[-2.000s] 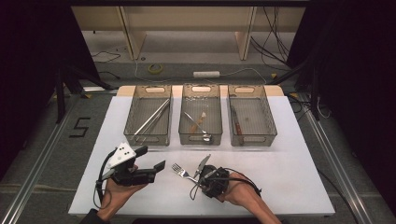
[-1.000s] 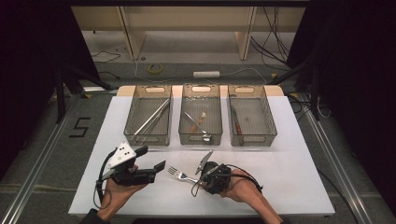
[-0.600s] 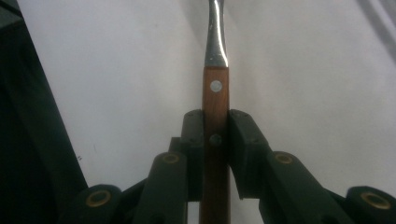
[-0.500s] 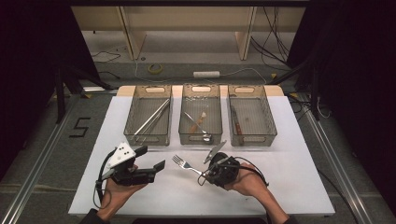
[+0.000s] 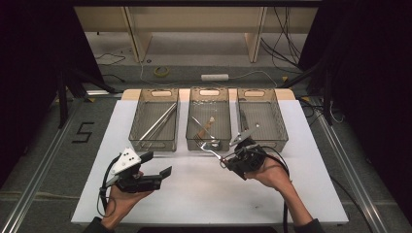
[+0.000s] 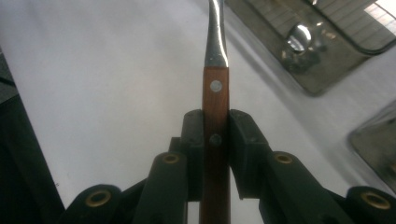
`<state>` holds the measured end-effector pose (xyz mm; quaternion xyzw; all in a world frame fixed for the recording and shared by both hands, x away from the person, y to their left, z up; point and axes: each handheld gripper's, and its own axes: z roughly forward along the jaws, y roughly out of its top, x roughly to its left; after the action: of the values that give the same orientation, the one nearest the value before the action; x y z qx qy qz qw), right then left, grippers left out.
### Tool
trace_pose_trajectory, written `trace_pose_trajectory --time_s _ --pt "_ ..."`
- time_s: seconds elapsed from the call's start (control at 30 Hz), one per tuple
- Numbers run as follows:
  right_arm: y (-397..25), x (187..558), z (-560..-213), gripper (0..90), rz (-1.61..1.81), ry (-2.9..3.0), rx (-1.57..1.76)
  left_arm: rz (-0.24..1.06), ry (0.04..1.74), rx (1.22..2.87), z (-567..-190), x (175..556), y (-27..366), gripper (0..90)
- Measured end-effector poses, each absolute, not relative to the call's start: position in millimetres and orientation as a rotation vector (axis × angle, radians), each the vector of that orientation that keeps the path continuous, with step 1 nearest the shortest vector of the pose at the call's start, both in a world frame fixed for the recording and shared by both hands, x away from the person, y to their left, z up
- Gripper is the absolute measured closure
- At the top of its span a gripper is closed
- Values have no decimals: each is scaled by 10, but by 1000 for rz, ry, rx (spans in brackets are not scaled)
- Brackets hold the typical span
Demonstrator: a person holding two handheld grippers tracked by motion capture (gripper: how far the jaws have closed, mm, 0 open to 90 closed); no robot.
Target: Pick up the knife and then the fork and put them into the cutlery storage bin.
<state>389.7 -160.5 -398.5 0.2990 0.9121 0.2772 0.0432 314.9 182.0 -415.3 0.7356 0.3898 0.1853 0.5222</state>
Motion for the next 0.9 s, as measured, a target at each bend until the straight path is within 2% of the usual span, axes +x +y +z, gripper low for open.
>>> trace_pose_trajectory --time_s 0.27,0.9 --pt "-1677 4006 -3970 773 865 2768 957 447 932 1763 -4152 3152 1827 158" --pt "-1995 4430 -3628 774 951 2600 1112 448 933 1762 -4152 3153 1830 158"
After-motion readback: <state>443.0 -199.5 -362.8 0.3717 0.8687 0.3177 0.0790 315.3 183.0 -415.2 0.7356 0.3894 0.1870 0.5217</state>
